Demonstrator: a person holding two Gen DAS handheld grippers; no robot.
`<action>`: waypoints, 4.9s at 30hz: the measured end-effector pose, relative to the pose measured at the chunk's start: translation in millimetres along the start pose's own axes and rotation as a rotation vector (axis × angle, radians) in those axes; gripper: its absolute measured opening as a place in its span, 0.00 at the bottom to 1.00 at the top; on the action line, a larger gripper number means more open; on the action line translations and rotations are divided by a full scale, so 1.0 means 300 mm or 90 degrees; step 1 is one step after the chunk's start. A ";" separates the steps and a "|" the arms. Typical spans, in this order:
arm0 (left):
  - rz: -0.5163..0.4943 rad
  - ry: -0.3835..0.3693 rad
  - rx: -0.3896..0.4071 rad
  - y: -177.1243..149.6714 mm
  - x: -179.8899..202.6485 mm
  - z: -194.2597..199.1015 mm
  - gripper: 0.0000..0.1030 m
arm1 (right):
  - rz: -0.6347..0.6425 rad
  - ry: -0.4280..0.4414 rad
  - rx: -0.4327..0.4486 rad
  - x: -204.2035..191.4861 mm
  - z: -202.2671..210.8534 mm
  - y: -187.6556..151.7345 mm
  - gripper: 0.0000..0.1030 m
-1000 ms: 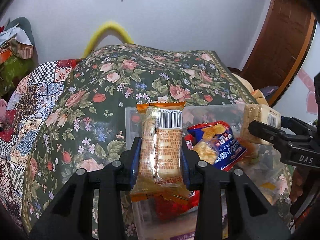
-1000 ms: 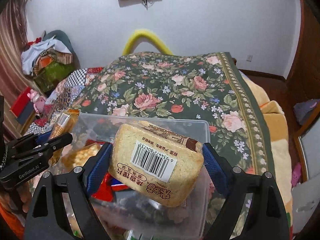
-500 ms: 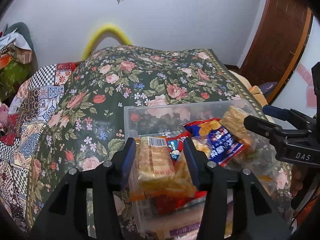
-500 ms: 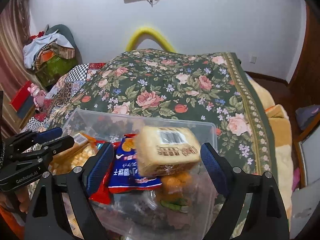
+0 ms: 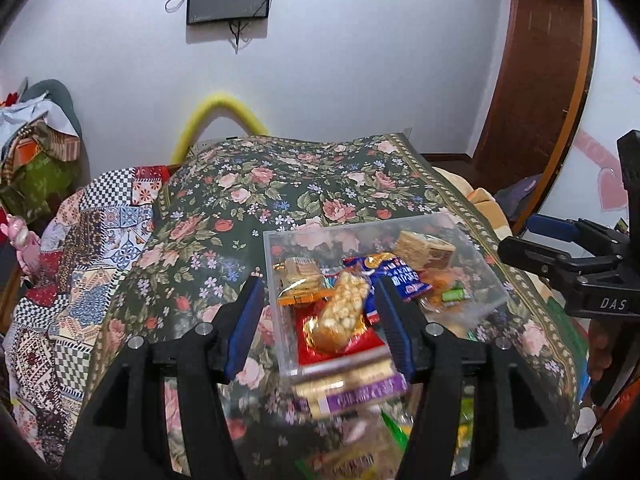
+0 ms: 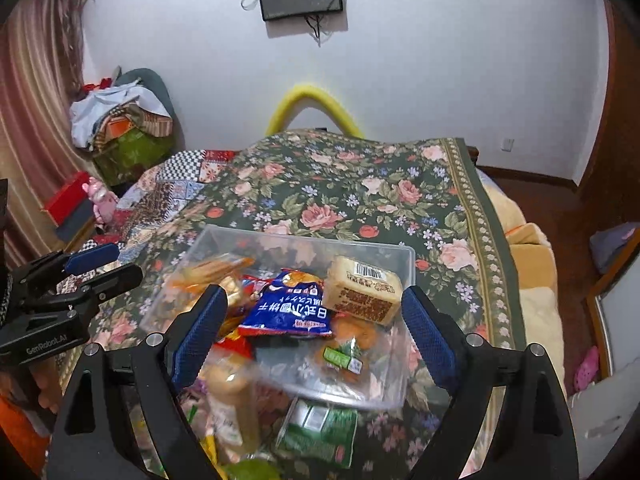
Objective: Organize snacks
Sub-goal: 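Lower the wafer pack and bread loaf pack into the clear box, open both tools, then grasp the green-edged cake bag with the left tool while the right tool grasps the green jelly cup, then lower the cake bag and green jelly cup into the clear box, open both tools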
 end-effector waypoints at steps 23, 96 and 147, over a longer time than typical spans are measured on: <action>0.038 -0.040 -0.146 -0.365 0.084 -0.026 0.63 | -0.001 0.030 -0.089 -0.038 0.063 -0.336 0.88; 0.083 -0.049 0.006 0.029 -0.009 -0.123 0.79 | -0.049 0.025 0.021 0.091 -0.001 -0.079 0.37; 0.058 -0.014 -0.015 0.109 -0.031 -0.180 0.88 | 0.051 0.004 0.030 -0.044 -0.043 -0.008 0.58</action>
Point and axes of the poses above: each gripper's, at about its wrist camera, not at the fingertips, and z roughly against the way its jaws point, x to its right, y to its top, the point moved 3 cm from there along -z, roughly the way its jaws point, and after that the axes turned 4 degrees about -y, right-handed, at the moved point
